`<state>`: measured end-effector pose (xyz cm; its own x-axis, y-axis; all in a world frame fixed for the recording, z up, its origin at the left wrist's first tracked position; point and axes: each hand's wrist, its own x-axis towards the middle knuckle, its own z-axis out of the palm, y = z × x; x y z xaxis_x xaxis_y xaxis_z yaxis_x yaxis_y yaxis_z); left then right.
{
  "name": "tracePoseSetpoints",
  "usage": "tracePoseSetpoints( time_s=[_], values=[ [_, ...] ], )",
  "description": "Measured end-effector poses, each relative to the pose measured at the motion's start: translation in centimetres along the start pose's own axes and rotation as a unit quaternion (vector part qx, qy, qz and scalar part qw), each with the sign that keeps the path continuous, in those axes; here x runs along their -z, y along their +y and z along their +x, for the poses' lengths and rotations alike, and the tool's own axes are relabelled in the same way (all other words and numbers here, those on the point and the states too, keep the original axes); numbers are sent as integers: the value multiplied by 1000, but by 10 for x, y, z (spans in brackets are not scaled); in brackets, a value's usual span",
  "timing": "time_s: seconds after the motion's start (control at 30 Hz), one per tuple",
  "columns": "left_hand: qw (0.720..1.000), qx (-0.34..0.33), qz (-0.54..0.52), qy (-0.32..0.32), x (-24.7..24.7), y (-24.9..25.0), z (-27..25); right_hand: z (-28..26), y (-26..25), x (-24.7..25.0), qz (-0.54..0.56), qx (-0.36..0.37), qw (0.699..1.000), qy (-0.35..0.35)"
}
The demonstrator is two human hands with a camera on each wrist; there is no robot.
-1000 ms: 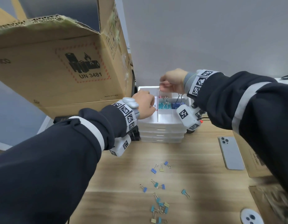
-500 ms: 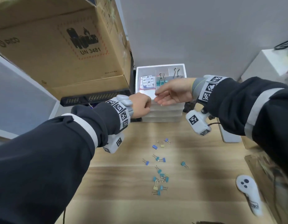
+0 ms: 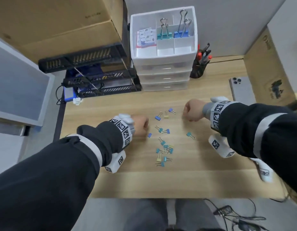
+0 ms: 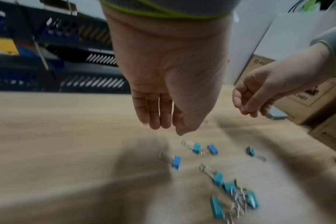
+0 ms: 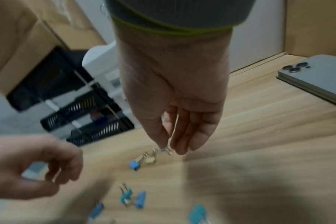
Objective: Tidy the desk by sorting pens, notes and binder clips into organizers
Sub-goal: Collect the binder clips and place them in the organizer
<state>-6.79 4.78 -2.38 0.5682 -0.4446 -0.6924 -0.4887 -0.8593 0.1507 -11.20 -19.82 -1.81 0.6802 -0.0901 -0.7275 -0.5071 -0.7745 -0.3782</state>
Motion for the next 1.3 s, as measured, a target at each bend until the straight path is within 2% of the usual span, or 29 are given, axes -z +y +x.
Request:
tracePoseSetpoints(
  time_s=[0.13,0.27,0.47,0.63,0.73,1.03,1.17,1.3],
  values=[
    [999,2,-3,-54,-39,1,-2,-3,16,-28,-154,-28,987,-36],
    [998,-44,-32,-22,-69,-6,-8,3,25,-54,-185,-44,981,-38],
    [993,-102,-52,-9,-87,2,-5,3,21,-69,-202,-27,979,-11],
    [991,-133,-28,0,-93,12,0,6,22,-77,-79,27,996,-22],
    [991,-132,-4,-6,-97,13,4,4,21,-85,-26,71,996,-56],
    [993,-117,6,19,-104,9,6,-5,16,-120,-47,130,985,-102],
    [996,-78,-10,38,-100,7,6,-5,17,-136,-164,166,972,-35],
    [998,-39,-38,39,-99,-2,7,0,17,-139,-197,175,965,8]
  ],
)
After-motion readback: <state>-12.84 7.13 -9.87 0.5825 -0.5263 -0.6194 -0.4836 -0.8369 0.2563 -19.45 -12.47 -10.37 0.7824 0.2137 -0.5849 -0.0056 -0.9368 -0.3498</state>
